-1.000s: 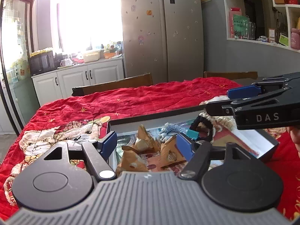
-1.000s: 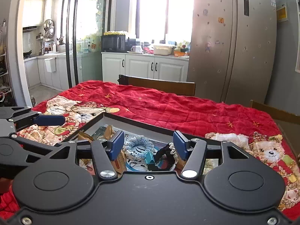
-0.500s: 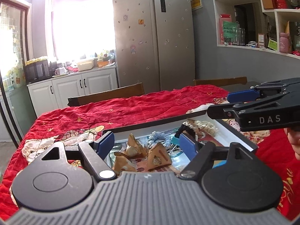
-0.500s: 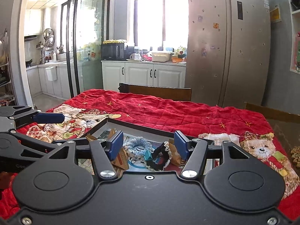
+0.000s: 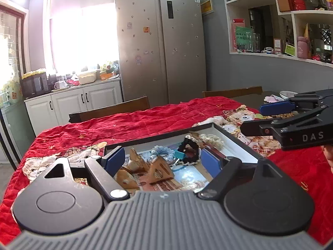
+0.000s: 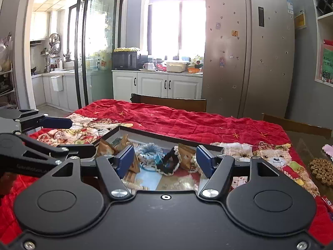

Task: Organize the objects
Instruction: 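Open the left tool to release the packet while the right tool releases the lace scrunchie, then withdraw both open tools from the tray toward the blue clip and brown scrunchie, then grasp the blue binder clip with the left tool while the right tool grasps the brown crochet scrunchie, then lift the clip and scrunchie with both tools and carry them over the tray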

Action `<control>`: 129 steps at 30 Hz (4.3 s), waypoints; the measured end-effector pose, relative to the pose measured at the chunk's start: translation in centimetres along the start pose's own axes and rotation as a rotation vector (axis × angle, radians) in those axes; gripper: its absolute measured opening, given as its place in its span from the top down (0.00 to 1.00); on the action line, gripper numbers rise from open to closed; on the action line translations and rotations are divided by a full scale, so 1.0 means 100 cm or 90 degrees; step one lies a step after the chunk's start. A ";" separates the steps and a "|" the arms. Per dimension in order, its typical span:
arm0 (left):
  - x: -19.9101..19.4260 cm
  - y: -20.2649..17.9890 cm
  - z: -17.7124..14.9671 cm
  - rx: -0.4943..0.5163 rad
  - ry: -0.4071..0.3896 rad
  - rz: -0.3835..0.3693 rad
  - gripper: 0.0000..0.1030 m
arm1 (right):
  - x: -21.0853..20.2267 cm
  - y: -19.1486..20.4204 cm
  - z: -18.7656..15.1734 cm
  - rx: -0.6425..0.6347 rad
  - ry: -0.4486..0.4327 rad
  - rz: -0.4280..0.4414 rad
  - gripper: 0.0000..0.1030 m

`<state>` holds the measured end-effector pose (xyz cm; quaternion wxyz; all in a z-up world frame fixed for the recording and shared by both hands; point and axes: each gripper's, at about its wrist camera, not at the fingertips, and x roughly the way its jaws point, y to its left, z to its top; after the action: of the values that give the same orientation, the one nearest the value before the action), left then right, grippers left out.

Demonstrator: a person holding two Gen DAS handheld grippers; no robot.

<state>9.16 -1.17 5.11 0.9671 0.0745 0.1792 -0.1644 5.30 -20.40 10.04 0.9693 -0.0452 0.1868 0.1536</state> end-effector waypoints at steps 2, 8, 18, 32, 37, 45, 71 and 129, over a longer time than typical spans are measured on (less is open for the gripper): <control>-0.001 -0.002 -0.003 0.000 0.003 -0.004 0.15 | -0.008 0.000 -0.005 -0.004 -0.001 -0.002 0.36; -0.003 -0.008 -0.014 -0.004 0.018 -0.020 0.15 | -0.019 0.001 -0.017 -0.003 0.010 -0.002 0.34; -0.001 -0.018 -0.035 0.004 0.043 -0.044 0.15 | -0.017 0.002 -0.040 0.001 0.040 -0.007 0.34; 0.015 -0.025 -0.064 0.017 0.098 -0.070 0.15 | 0.011 0.000 -0.078 0.024 0.100 -0.017 0.35; 0.023 -0.030 -0.073 0.027 0.121 -0.077 0.15 | 0.023 0.003 -0.088 0.027 0.117 -0.016 0.37; 0.037 -0.030 -0.082 0.039 0.139 -0.063 0.15 | 0.046 0.003 -0.098 0.056 0.139 -0.015 0.47; 0.057 -0.036 -0.086 0.011 0.160 -0.077 0.41 | 0.071 0.005 -0.105 0.058 0.166 -0.013 0.67; 0.008 -0.026 -0.054 0.005 0.077 -0.067 0.73 | -0.010 0.030 -0.054 -0.047 0.012 0.029 0.92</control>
<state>7.27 -2.72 -0.41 0.9444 0.0787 0.2399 -0.2107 1.54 -18.62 5.30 0.9614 -0.0783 0.1912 0.1818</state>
